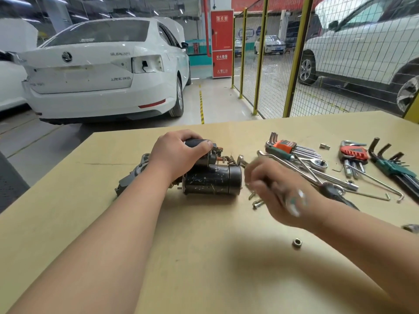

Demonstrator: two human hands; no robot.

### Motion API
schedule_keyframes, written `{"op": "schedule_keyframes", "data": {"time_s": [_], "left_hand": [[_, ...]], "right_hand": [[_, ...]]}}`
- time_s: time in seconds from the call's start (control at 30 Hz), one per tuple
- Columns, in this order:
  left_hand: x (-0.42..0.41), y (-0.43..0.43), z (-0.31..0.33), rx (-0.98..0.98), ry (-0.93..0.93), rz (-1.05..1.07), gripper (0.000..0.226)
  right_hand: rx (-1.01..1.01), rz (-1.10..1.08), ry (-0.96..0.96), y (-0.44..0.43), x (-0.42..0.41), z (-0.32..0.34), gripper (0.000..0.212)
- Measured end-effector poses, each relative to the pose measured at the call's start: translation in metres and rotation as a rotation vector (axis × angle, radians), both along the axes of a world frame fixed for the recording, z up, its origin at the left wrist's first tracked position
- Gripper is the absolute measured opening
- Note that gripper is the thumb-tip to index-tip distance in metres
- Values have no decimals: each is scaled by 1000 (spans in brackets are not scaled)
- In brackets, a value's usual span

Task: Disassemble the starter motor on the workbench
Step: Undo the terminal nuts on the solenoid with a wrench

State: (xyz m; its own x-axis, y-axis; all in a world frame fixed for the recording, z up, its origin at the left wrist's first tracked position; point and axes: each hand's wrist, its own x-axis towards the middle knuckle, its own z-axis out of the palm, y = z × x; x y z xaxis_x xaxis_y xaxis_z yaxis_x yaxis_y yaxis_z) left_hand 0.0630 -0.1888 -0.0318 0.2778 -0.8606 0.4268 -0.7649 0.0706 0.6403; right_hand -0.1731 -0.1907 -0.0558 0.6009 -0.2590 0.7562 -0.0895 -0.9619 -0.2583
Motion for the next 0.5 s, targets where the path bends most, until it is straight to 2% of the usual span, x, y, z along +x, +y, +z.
{"op": "schedule_keyframes", "data": {"time_s": [0.07,0.13,0.3,0.5], "left_hand": [[-1,0,0,4,-11,6,40],[-1,2,0,3,-28,7,40],[-1,7,-2,-21,-25,-11,36],[-1,9,-3,-32,1,-4,23]], "right_hand": [[484,-16,-277,-1,10,10,28],[781,32,-446,-8,25,25,34],[946,-138,-459,-33,56,45,33],[1307,-100,-403,-57,64,59,32]]}}
